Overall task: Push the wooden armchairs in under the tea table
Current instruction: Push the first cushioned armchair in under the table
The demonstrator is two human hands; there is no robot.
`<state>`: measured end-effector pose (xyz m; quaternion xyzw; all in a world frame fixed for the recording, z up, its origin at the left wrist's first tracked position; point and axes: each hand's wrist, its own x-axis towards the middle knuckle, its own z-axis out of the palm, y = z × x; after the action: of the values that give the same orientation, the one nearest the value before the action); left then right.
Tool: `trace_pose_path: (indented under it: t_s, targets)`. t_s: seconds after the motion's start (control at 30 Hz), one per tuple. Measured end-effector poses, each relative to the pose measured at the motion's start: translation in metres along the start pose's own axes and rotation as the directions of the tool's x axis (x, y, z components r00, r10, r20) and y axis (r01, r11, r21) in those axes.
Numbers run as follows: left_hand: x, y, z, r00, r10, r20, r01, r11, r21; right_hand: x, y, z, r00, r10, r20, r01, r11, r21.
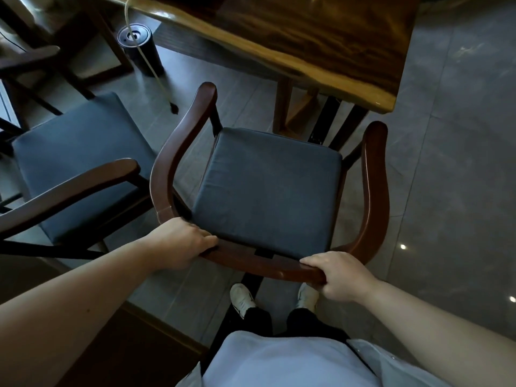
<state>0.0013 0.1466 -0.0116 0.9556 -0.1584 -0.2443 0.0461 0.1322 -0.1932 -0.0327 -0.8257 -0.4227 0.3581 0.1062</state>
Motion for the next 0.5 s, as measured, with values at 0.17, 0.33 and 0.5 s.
trace_pose_path:
  t_s: [0.17, 0.33, 0.5]
  targets:
    - [-0.003, 0.007, 0.002, 0.995, -0.083, -0.053, 0.078, 0.994, -0.082, -0.003, -0.005, 0.0, 0.999, -0.013, -0.045, 0.011, 0.999, -0.048]
    - [-0.009, 0.021, 0.022, 0.957, -0.167, -0.237, 0.145, 0.984, -0.107, -0.002, -0.026, 0.024, 0.958, -0.062, -0.278, 0.047, 0.997, -0.062]
    - [-0.001, 0.01, 0.008, 0.99, -0.05, -0.135, 0.047, 0.999, -0.025, -0.002, -0.026, 0.032, 0.921, -0.031, -0.387, 0.013, 0.999, -0.05]
